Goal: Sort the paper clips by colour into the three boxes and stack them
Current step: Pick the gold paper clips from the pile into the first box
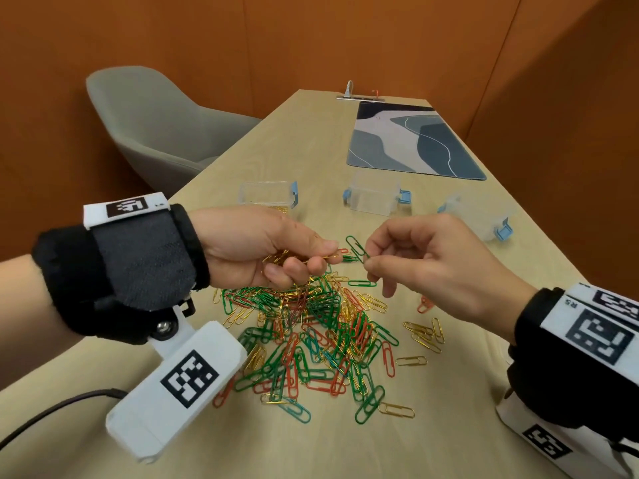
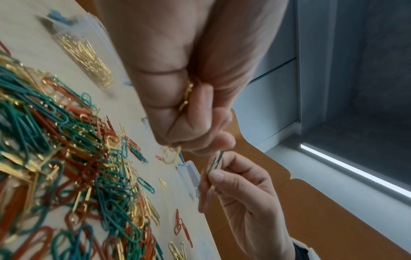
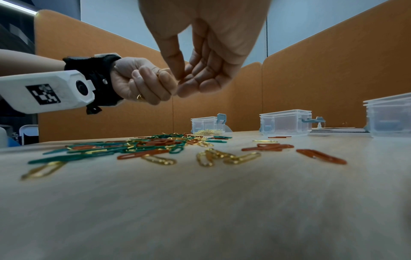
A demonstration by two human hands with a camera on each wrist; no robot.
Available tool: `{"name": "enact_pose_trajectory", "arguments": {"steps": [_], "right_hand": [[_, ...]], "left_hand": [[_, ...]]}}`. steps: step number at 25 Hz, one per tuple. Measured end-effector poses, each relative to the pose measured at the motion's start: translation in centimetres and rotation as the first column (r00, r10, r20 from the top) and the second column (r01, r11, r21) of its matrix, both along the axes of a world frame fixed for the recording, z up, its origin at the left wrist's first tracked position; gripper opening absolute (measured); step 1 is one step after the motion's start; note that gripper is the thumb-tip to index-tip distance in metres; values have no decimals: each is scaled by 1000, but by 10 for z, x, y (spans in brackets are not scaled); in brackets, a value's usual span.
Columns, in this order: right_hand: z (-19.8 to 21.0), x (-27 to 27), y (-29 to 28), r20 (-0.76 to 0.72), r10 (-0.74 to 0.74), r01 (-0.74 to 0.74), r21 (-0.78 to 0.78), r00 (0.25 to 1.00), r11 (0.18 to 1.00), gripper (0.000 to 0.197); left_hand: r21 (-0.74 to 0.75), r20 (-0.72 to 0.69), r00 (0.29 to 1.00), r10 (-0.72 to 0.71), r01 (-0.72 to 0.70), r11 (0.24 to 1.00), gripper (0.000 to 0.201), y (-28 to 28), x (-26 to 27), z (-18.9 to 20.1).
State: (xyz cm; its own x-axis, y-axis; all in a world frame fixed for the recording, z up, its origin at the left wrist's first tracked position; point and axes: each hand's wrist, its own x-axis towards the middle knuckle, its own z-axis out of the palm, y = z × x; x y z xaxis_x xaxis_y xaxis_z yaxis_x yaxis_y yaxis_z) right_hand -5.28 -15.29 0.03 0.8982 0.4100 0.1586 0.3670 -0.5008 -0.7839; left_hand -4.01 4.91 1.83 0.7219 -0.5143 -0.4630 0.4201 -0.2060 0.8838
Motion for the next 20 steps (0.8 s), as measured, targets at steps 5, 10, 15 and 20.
{"name": "enact_pose_trajectory", "arguments": {"steps": [5,10,15,20], "right_hand": [[-2,1,1,-48,-42,38,-81,998,996,8],[-11,8,-5,45,-149,155,-382,988,911,11],[-10,4,-8,-188,-60,-60,-573,980,818,46],[-11,8,-2,-140,37,-100,-475,989,874,14]], "left_hand": [[19,-25,994,110,-110,994,12,9,2,1],[181,-69,980,185,-170,969,38,15,7,-5],[302,-62,991,120,-96,949,50,20,12,-4],[262,268,895,356,-424,867,44,38,64,21]]}}
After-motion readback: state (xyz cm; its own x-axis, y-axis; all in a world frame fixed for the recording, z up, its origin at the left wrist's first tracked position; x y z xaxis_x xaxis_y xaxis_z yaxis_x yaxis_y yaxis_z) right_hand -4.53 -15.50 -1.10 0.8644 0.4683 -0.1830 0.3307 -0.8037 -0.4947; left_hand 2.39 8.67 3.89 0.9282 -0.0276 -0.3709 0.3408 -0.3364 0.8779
